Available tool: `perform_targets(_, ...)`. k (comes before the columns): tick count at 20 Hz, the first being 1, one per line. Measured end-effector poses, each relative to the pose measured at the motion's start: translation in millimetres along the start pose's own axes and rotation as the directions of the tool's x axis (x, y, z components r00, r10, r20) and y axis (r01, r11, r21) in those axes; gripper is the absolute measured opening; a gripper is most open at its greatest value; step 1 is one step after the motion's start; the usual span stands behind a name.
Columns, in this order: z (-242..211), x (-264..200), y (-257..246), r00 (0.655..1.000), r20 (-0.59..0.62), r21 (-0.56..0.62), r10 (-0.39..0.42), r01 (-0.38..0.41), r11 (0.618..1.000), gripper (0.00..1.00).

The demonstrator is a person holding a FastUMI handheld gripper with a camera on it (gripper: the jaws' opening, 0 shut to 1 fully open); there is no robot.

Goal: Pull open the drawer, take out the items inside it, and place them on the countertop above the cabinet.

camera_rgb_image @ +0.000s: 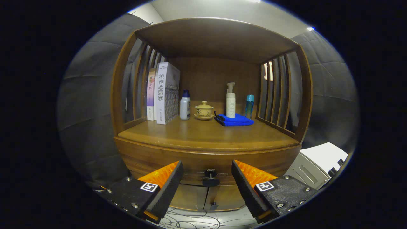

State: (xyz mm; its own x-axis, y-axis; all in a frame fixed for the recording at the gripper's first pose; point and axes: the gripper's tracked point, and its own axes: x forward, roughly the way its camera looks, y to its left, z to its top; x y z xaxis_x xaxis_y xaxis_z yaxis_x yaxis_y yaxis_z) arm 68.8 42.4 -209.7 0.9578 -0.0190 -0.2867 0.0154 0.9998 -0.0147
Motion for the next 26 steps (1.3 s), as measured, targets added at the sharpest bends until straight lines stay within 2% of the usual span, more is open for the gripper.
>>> perform_targets(5,-15.6,24.7,-12.7,0.998,0.030,-0.016,-0.047,0.047,0.999,0.96)
perform_targets(9,-46.0,45.5,-0.9,1.000,-0.020,-0.003,0.006,-0.006,1.000,0.93)
perform_targets(13,-64.9,58.7,-1.3,0.998,-0.057,0.012,0.016,-0.015,1.000,0.75)
perform_targets(16,-75.1,66.8,-2.7,0.997,-0.077,0.027,0.023,-0.021,0.999,0.52)
perform_targets(21,-73.5,67.7,-3.4,1.000,0.000,0.045,0.018,-0.018,0.999,0.42)
perform_targets(23,-74.6,67.3,-4.2,1.000,-0.004,0.043,0.017,-0.017,0.999,0.36)
perform_targets(26,-75.9,63.3,-4.3,0.999,-0.030,0.055,0.022,-0.021,0.998,0.35)
